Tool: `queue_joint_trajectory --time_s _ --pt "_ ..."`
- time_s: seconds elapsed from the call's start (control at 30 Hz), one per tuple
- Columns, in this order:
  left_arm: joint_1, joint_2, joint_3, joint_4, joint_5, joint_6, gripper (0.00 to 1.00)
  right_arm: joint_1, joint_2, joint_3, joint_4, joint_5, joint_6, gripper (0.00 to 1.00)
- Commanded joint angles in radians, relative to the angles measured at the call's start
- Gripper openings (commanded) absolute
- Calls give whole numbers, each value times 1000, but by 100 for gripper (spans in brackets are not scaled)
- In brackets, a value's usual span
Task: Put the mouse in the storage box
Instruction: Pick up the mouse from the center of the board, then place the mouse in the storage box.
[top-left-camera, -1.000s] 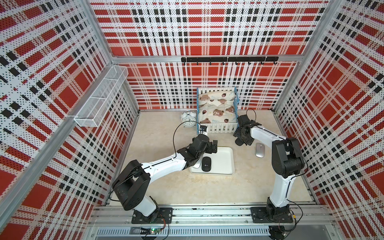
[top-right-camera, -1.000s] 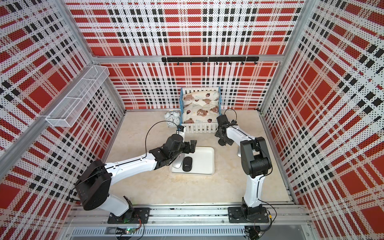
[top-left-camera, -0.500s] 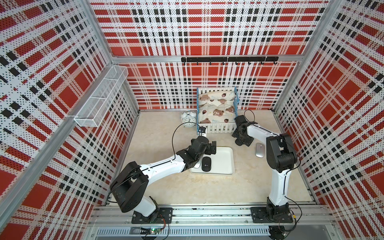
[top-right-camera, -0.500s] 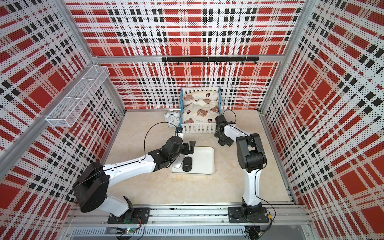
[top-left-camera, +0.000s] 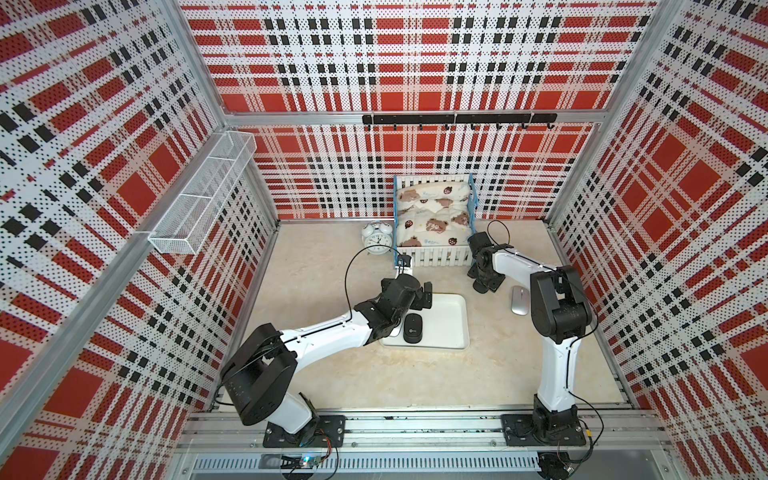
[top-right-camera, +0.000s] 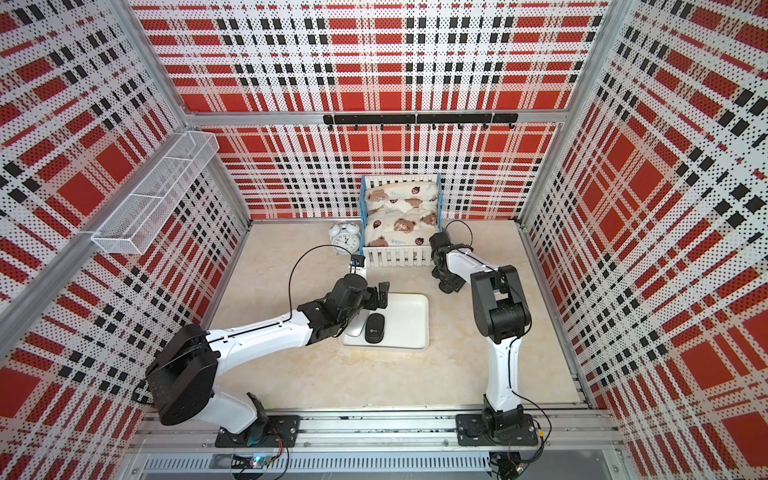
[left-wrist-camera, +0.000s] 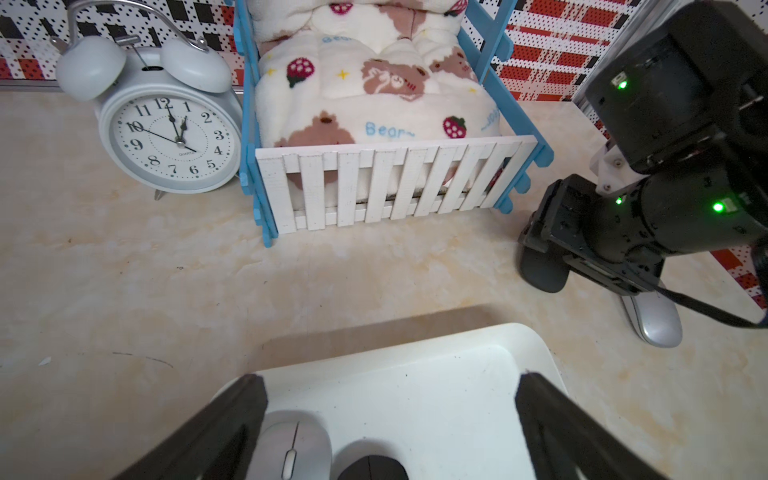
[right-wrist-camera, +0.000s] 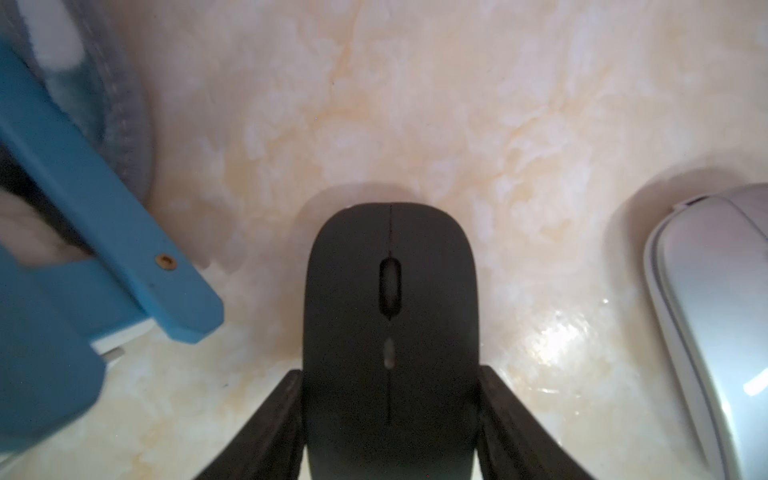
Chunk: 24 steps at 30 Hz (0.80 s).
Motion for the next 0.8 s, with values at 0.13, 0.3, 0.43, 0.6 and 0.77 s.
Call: queue_joint_trajectory --time_s 0.13,0.3,0.43,0.6,0.77 --pt "-2 -30 8 -16 -77 -6 100 -4 -35 -93 4 38 -132 60" --pt "52 -49 -11 -3 -65 -64 99 -2 -203 -218 92 31 -237 60" --pt "107 -90 -70 83 -28 -90 98 0 -362 -317 169 -45 -343 56" --pt "155 -139 -116 124 -33 -102 98 20 -485 -409 214 -215 -466 50" --pt "197 -179 -145 93 -39 -109 98 175 -567 -404 108 -160 -548 50"
